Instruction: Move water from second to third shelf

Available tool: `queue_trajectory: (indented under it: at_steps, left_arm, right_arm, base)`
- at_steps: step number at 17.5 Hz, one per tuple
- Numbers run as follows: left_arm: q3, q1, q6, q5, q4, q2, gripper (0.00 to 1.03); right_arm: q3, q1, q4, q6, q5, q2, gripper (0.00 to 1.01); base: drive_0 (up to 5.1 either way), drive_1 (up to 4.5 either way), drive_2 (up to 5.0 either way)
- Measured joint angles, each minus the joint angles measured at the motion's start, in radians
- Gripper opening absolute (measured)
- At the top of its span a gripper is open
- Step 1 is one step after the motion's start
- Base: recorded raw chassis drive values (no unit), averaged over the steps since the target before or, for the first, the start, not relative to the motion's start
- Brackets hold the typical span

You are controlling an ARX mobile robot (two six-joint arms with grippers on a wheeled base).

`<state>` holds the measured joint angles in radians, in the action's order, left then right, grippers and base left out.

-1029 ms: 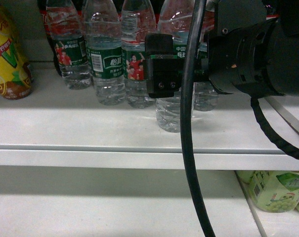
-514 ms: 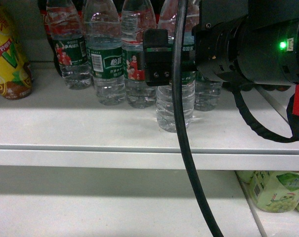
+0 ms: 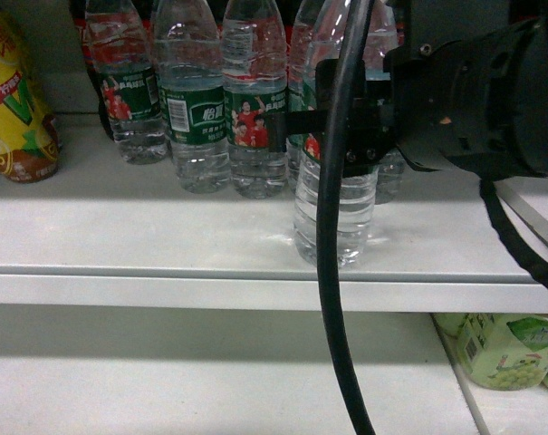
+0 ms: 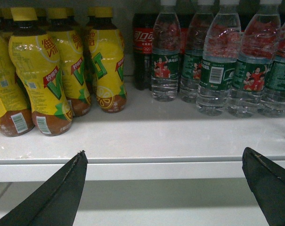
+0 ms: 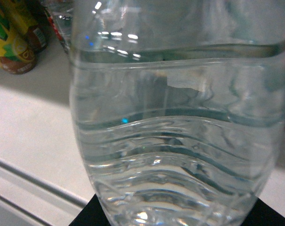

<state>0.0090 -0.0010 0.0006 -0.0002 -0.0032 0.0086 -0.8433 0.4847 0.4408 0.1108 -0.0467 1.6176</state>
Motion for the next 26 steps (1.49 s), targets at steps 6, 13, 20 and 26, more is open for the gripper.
queue_trajectory:
  at_steps: [6, 13, 20, 26]
  left_arm:
    - [0.000, 0.000, 0.000, 0.000, 0.000, 0.000, 0.98]
    - [0.000, 0.000, 0.000, 0.000, 0.000, 0.000, 0.98]
    - [0.000, 0.000, 0.000, 0.000, 0.000, 0.000, 0.98]
    - [0.000, 0.000, 0.000, 0.000, 0.000, 0.000, 0.98]
  right_arm:
    - [0.231, -0.142, -0.070, -0.031, 0.047, -0.296, 0.39]
    - [0.448, -0.351, -0.239, -0.060, 0.223, -0.762, 0.39]
    - [0.496, -0.714, -0.461, -0.059, 0.502, -1.123, 0.39]
    - [0.496, -0.769, -0.534, -0.055, 0.562, -1.205, 0.39]
  base:
    - [0.0, 0.00, 0.0]
    - [0.0, 0.00, 0.0]
    - [0.0, 0.00, 0.0]
    - [0.0, 0.00, 0.0]
